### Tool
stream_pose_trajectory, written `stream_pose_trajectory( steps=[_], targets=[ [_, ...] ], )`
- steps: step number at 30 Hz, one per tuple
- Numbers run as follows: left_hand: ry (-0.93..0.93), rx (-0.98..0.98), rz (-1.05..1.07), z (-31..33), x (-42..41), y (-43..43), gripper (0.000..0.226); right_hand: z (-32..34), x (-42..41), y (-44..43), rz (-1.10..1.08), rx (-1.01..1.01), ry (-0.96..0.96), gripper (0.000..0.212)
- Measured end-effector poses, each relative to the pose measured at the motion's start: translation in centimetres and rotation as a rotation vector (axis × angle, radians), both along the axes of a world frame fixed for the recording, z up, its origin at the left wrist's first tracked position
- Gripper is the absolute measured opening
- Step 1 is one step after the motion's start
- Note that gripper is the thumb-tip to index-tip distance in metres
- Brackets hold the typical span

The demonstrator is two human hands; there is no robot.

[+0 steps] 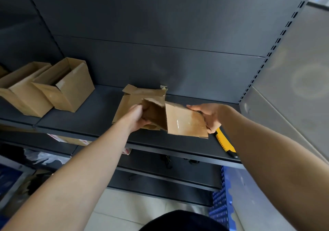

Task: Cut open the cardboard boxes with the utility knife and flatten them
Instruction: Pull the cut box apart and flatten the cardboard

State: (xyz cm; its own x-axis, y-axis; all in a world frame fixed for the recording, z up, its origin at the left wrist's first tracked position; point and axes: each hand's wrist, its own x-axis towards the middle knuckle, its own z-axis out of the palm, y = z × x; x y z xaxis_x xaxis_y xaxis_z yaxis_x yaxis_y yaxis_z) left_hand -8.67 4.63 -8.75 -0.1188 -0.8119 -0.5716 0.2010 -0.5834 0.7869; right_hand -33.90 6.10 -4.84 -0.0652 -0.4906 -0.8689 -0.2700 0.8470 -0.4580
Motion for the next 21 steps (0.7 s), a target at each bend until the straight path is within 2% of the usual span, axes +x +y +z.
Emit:
stream_pose_trajectory(
  steps=[3, 6, 11, 17, 21],
  targets=[
    [0.102, 0.029, -0.091, -0.6, 0.1, -0.2, 0.042, -1.1, -0.5, 0.1, -0.019, 0.019, 0.026, 0.065],
    [0.052, 0.064, -0.136, -1.7, 0.4, -1.0, 0.063, -1.8, -0.9, 0.0, 0.010, 0.022, 0.098, 0.072],
    [-0.108, 0.085, -0.180, -2.8, -0.1, -1.4, 0.069, -0.6, -0.9, 0.9, 0.114, -0.016, 0.297, 0.051],
    [-0.224, 0.046, -0.280, -2.2, -0.1, -2.3, 0.078, -0.5, -1.4, 0.6, 0.067, -0.066, 0.262, 0.044],
    [-0.268, 0.041, -0.313, -2.3, 0.8, -2.6, 0.080, 1.2, -2.7, 0.3, 0.099, -0.043, 0.322, 0.031]
  ],
)
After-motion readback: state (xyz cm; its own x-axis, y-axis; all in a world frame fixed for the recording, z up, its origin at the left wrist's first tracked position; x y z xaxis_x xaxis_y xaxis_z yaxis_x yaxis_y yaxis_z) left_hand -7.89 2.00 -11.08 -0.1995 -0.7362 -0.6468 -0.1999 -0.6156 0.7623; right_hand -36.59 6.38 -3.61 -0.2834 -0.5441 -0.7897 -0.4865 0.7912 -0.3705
